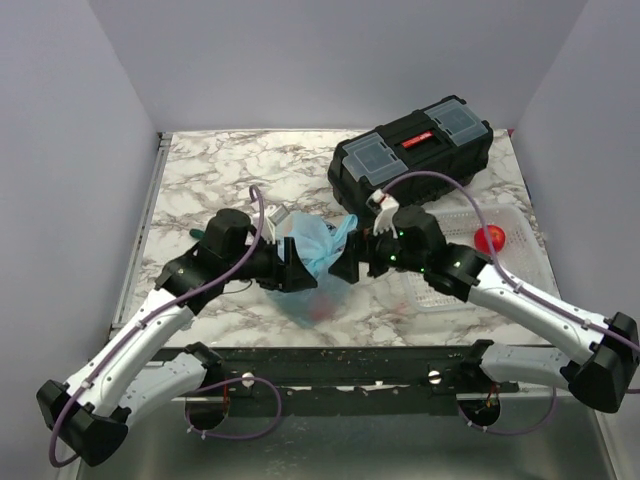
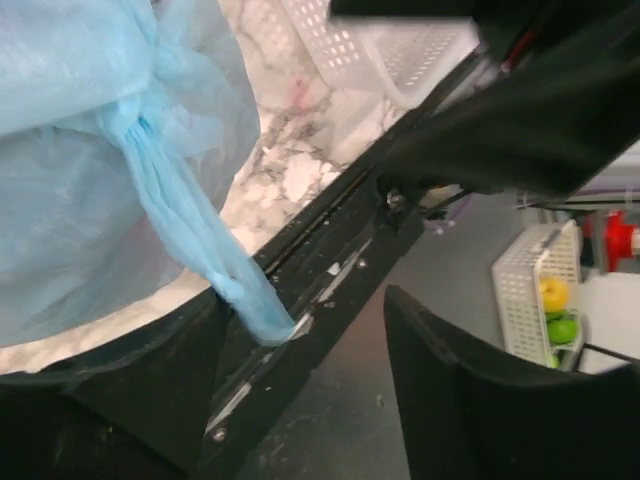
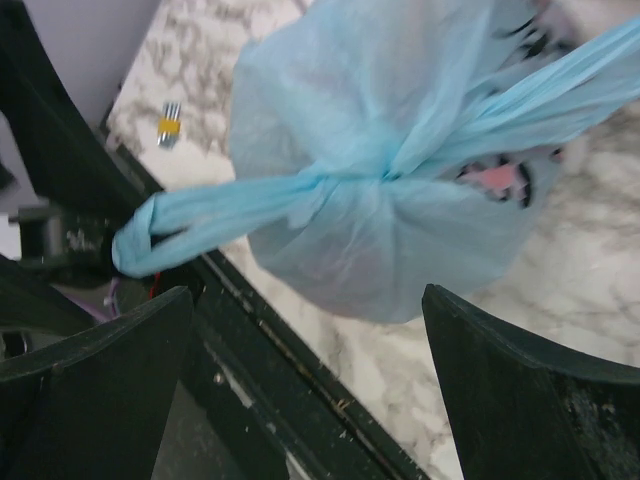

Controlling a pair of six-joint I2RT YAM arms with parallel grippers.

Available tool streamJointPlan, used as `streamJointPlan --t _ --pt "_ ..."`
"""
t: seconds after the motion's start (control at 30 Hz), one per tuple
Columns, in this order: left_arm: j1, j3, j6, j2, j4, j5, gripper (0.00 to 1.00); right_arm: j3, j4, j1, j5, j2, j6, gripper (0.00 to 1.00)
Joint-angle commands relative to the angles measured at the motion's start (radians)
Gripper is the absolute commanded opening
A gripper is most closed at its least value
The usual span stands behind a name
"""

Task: Take the fake fruits out of the plastic bag
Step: Move the plastic bag to the center of the board, then untie the plastic bag at the center of the board.

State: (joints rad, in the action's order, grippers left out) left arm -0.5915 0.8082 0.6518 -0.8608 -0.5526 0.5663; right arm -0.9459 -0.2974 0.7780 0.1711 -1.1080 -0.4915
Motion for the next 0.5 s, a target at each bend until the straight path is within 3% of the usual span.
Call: streamJointPlan --t 0.0,0.1,0.2,0.27,0.33,0.43,0.47 --pt "-0.005 0.24 -0.226 -0.022 -0.18 -0.18 0.67 0.039 0.051 0.086 -0.038 -0.022 -0.054 0.99" --pt "-0.005 0.283 -0.235 0.017 -0.112 -0.327 0.75 0.122 0.131 0.086 -0.018 0.008 -0.116 0.99" --pt "-0.005 0.261 -0.212 0.034 0.036 -0.313 0.79 0.196 0.242 0.086 0.041 0.034 -0.194 0.99" --pt "-0.004 0.269 -0.217 -0.016 0.079 -0.284 0.78 0.244 0.286 0.086 0.003 0.052 -0.253 0.98" --pt "-0.004 0.336 -0.23 -0.111 0.031 -0.31 0.76 0.267 0.28 0.086 -0.067 0.062 -0.266 0.95" --pt "-0.004 0.484 -0.282 -0.293 -0.102 -0.345 0.75 0.252 0.259 0.086 -0.05 0.046 -0.221 0.9" --pt "-0.003 0.547 -0.306 -0.353 -0.158 -0.391 0.7 0.246 0.252 0.086 -0.041 0.036 -0.205 0.9"
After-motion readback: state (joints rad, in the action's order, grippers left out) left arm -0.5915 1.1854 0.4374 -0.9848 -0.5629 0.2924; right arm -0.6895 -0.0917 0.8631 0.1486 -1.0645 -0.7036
